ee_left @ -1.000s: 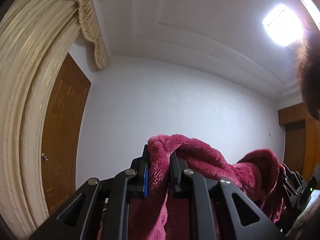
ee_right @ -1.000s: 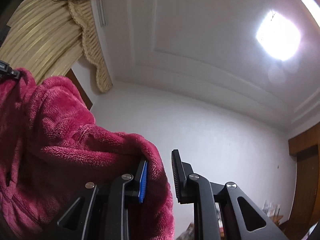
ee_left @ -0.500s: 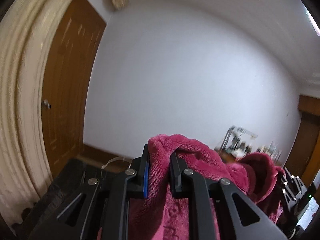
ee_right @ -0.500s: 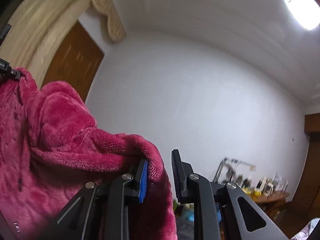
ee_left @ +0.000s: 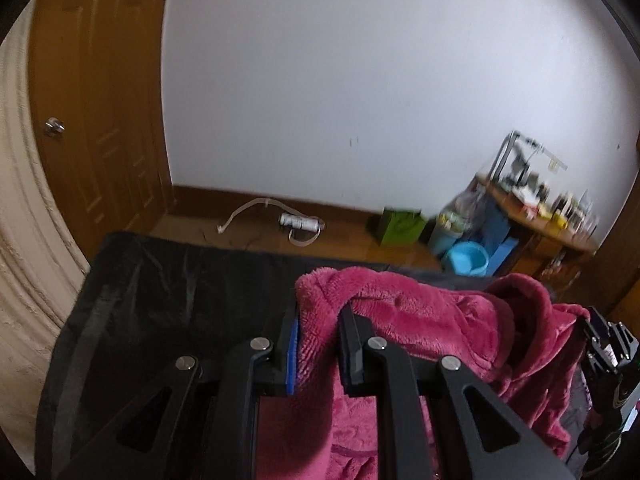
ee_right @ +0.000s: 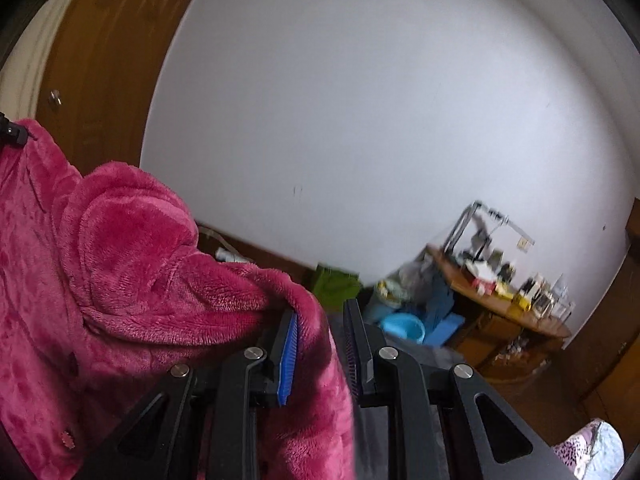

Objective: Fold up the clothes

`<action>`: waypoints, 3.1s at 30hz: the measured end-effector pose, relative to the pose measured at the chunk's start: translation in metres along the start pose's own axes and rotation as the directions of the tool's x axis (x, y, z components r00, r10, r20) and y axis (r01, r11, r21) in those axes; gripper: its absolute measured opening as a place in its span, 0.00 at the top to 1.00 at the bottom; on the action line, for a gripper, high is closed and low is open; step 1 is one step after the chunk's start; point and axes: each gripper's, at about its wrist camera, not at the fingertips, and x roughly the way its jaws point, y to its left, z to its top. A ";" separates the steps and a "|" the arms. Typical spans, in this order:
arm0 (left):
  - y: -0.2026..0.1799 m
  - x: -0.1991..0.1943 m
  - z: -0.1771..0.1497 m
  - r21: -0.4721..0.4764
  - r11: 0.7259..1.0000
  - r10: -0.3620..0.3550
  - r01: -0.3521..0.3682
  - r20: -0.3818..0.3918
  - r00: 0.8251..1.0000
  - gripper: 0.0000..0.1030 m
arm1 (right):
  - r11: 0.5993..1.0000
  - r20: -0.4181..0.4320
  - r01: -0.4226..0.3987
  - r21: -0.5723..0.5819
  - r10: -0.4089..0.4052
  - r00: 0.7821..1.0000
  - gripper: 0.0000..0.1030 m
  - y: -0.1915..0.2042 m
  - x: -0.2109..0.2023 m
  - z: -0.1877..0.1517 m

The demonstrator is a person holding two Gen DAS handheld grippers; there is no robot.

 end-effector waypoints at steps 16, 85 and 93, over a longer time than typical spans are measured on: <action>0.038 0.138 -0.041 -0.015 0.985 0.154 -0.169 -0.340 0.928 0.48 | 0.986 -0.337 -0.092 0.140 0.135 0.932 0.37 0.007 0.101 -0.056; 0.003 0.035 -0.231 0.165 0.981 0.177 -0.103 -0.529 0.830 0.30 | 0.835 -0.580 -0.537 0.121 0.498 0.645 0.20 0.068 -0.009 -0.189; 0.020 0.021 -0.265 0.175 0.969 0.233 -0.171 -0.441 0.867 0.29 | 0.848 -0.560 -0.530 -0.002 0.438 0.704 0.11 0.071 -0.015 -0.204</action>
